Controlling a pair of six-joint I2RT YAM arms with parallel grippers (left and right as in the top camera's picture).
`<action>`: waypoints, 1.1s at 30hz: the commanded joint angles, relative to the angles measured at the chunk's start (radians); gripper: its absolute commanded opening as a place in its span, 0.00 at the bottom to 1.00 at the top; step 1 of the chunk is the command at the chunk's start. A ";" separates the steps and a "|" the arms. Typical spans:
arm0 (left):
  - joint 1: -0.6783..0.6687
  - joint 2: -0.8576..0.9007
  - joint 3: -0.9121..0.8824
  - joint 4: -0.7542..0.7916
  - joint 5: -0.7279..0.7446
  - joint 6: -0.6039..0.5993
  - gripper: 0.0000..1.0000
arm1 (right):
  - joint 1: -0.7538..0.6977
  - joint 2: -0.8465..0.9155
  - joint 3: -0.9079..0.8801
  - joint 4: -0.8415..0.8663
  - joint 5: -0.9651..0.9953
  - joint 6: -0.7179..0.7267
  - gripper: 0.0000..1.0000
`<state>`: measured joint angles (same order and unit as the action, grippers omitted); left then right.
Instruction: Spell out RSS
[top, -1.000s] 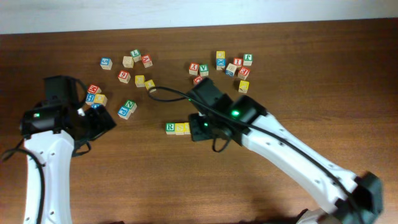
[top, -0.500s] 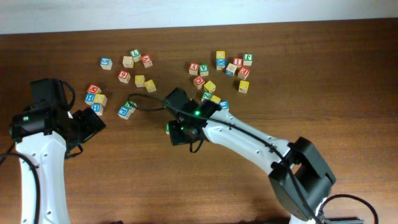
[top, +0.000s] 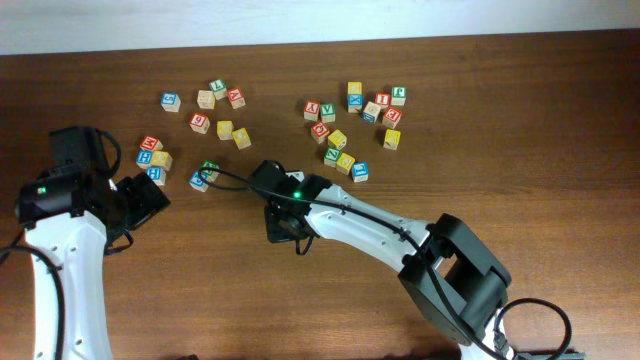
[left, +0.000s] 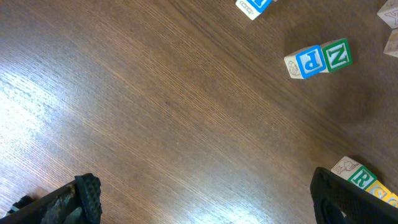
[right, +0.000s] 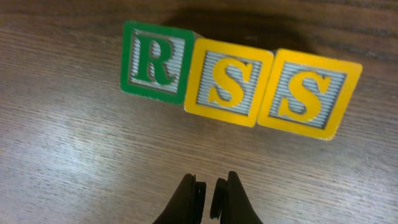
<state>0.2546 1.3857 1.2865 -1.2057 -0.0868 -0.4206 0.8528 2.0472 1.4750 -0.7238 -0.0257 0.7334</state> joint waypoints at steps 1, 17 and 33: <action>0.004 -0.015 -0.007 0.000 -0.015 -0.016 0.99 | 0.005 0.016 -0.002 0.015 0.019 0.008 0.04; 0.004 -0.015 -0.007 0.000 -0.015 -0.016 0.99 | 0.004 0.065 -0.002 0.060 0.019 0.008 0.04; 0.004 -0.015 -0.007 0.000 -0.015 -0.016 0.99 | 0.002 0.087 -0.002 0.075 0.050 0.005 0.04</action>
<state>0.2546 1.3857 1.2865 -1.2057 -0.0868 -0.4210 0.8528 2.1143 1.4754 -0.6491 -0.0025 0.7345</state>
